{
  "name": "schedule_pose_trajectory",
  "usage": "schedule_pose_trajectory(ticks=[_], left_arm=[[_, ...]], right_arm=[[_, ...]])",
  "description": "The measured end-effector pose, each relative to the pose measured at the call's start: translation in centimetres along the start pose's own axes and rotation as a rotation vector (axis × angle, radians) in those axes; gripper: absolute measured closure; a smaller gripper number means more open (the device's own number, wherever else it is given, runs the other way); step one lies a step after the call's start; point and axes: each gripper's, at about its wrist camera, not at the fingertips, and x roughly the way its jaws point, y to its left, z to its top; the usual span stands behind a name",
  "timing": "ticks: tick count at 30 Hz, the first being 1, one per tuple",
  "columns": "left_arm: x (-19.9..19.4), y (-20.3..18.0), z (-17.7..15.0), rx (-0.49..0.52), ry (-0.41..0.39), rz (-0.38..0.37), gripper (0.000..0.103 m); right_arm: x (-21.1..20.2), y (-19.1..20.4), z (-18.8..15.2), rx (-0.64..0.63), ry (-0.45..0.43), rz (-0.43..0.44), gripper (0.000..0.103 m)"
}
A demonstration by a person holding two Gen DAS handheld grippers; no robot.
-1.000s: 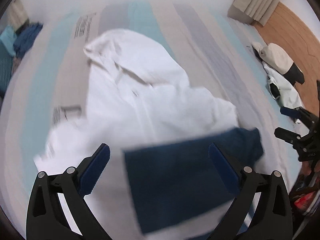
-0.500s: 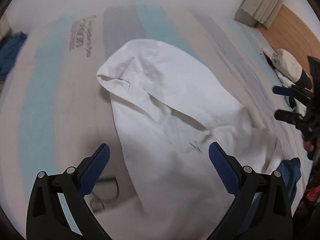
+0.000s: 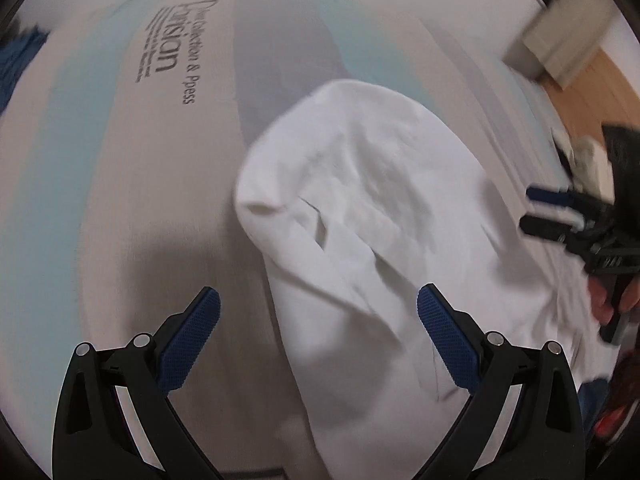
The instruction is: Fold large clothes
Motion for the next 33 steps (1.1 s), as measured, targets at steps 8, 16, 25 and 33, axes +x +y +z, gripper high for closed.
schedule_pose_trajectory(ticks=[8,16,25,33], left_arm=[[2.3,0.7,3.0,-0.04,0.01,0.014,0.006],[5.0,0.7,4.4,-0.048,0.082,0.053,0.008],[6.6,1.0,4.0,-0.08,0.079,0.037,0.051],[5.7,0.7,4.0,-0.097,0.037,0.089,0.097]], right_arm=[[3.1,-1.2,2.8,0.098,0.048,0.04,0.014],[5.8,-1.9,3.2,0.124,0.106,0.086,0.018],[6.9,-1.2,3.0,0.14,0.134,0.167,0.064],[5.3,-0.5,3.0,0.152,0.088,0.165,0.094]])
